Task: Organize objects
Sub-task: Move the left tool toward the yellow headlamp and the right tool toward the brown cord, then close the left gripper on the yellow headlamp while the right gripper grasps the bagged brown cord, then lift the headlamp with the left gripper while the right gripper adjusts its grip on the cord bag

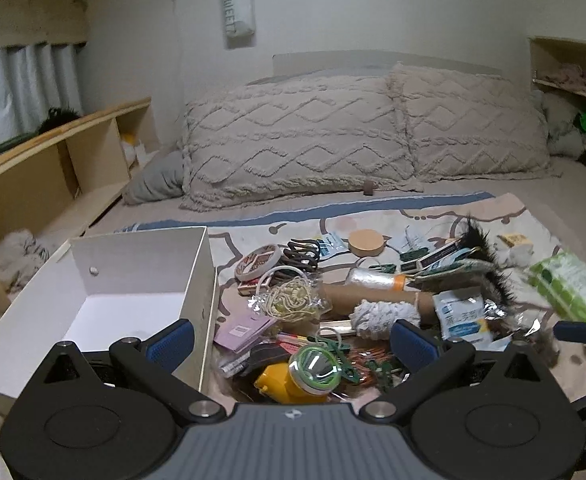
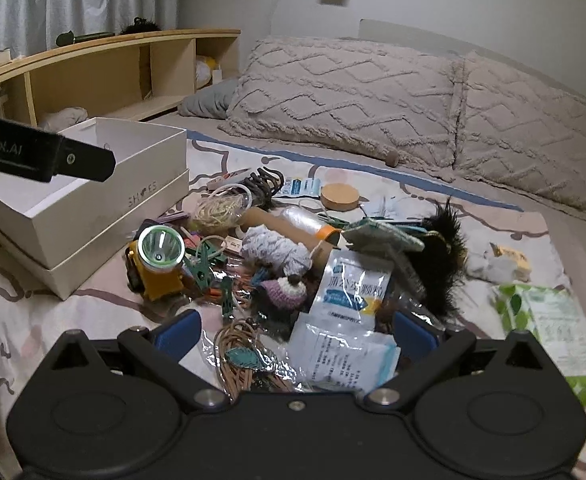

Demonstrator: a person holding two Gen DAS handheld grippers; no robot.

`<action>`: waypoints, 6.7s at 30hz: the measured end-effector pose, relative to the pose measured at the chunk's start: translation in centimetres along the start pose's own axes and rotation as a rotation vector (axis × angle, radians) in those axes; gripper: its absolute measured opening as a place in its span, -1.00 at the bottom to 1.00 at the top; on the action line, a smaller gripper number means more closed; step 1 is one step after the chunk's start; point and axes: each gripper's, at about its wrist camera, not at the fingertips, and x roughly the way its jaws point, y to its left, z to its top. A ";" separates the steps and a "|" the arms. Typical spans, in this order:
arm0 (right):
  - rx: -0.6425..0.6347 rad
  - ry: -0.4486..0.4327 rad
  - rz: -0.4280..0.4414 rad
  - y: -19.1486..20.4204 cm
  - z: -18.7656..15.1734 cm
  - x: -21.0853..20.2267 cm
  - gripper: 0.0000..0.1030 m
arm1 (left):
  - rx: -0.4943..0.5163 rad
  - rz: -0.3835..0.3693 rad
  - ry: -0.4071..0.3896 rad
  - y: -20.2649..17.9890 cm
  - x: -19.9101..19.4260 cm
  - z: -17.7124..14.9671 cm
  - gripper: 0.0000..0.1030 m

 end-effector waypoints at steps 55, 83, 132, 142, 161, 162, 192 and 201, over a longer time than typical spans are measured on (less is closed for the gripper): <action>-0.034 -0.046 0.032 0.9 -10.9 5.6 0.28 | 0.240 0.007 0.062 -0.9 6.6 -10.7 0.01; 0.301 0.222 0.269 1.0 -9.8 0.9 -0.02 | 0.012 -0.033 0.142 3.4 2.1 -14.1 0.11; -0.055 0.307 0.247 0.4 -7.2 1.0 0.61 | 0.066 -0.084 0.959 2.5 14.7 -7.6 0.18; -0.269 0.404 0.203 0.4 -7.2 0.9 0.80 | -0.111 -0.055 0.899 4.7 14.0 -7.6 -0.08; -0.246 0.416 0.367 1.0 -6.3 6.1 0.67 | -0.112 -0.096 0.903 5.8 15.3 -8.4 -0.14; -0.238 0.408 0.368 1.0 -6.4 6.1 0.64 | -0.117 -0.098 0.897 5.9 15.3 -8.6 -0.15; -0.002 0.283 0.191 2.9 -8.1 3.1 -0.18 | -0.047 -0.122 0.505 4.1 9.0 -11.4 -0.17; 0.128 0.229 0.138 3.1 -8.3 2.5 -0.36 | -0.067 -0.142 0.471 3.8 6.7 -11.6 -0.17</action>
